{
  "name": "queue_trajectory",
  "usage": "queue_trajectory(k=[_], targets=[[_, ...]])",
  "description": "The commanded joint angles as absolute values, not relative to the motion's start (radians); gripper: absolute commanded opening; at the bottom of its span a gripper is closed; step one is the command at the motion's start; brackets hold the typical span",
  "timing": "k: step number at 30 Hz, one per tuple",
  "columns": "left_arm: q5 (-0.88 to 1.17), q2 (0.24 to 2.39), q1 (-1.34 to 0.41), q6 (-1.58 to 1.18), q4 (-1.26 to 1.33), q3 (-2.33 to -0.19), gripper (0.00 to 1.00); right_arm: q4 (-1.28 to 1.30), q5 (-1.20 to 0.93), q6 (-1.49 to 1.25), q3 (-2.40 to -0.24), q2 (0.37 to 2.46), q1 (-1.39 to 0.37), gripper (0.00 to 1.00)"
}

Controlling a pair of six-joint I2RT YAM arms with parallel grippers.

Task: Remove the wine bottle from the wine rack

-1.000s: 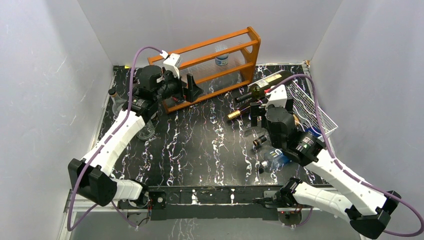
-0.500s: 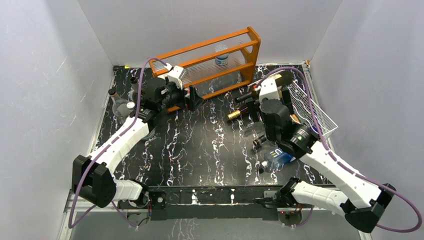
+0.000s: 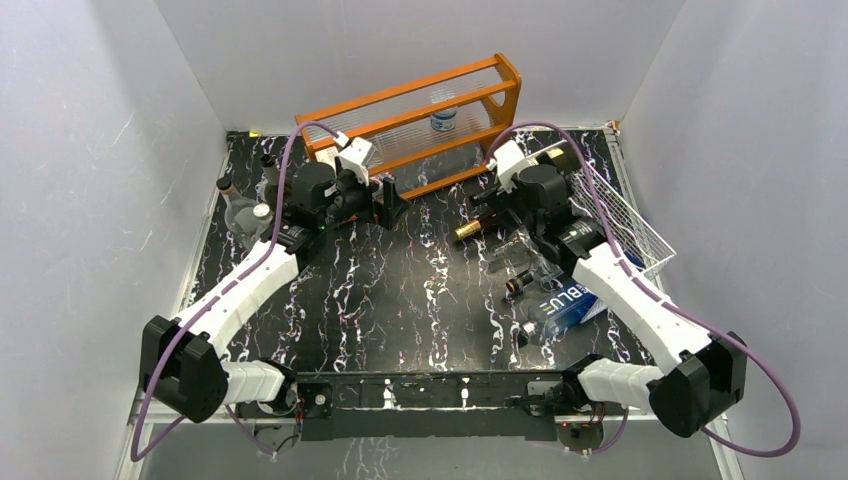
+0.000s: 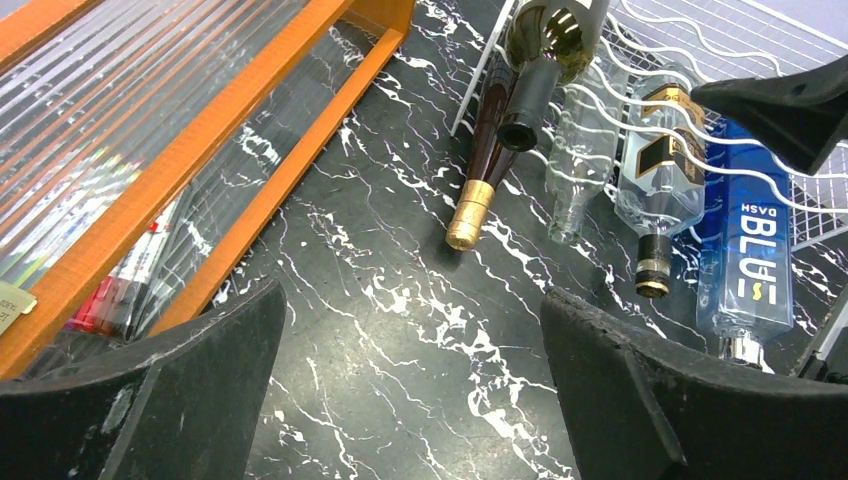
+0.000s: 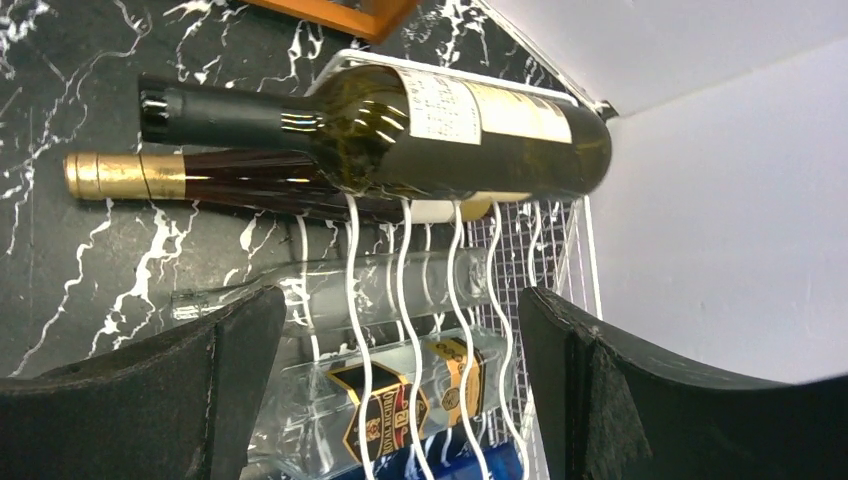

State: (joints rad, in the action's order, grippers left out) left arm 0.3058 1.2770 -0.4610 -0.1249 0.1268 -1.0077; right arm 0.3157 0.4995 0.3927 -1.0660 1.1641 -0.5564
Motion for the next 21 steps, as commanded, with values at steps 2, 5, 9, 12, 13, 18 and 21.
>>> queue_trajectory(k=[2, 5, 9, 12, 13, 18, 21], targets=[[0.284, 1.23, -0.466, -0.094, 0.157, -1.003, 0.98, 0.204, 0.43, 0.574, -1.092, 1.192, -0.555, 0.98], [0.285, 1.235, -0.466, -0.093, 0.156, -1.003, 0.98, 0.15, 0.41, 0.71, -1.017, 1.165, -0.555, 0.98], [0.285, 1.236, -0.466, -0.092, 0.153, -1.006, 0.98, 0.112, 0.365, 0.842, -0.969, 1.172, -0.551, 0.98], [0.285, 1.235, -0.466, -0.092, 0.155, -1.006, 0.98, 0.102, 0.332, 0.913, -0.967, 1.207, -0.548, 0.98], [0.285, 1.237, -0.466, -0.093, 0.154, -1.006, 0.98, 0.089, 0.322, 0.931, -0.968, 1.217, -0.548, 0.98], [0.274, 1.229, -0.466, -0.084, 0.151, -1.005, 0.98, 0.069, 0.239, 1.056, -0.973, 1.264, -0.543, 0.98], [0.255, 1.225, -0.466, -0.073, 0.148, -1.004, 0.98, 0.087, 0.212, 1.125, -0.987, 1.317, -0.542, 0.98]])
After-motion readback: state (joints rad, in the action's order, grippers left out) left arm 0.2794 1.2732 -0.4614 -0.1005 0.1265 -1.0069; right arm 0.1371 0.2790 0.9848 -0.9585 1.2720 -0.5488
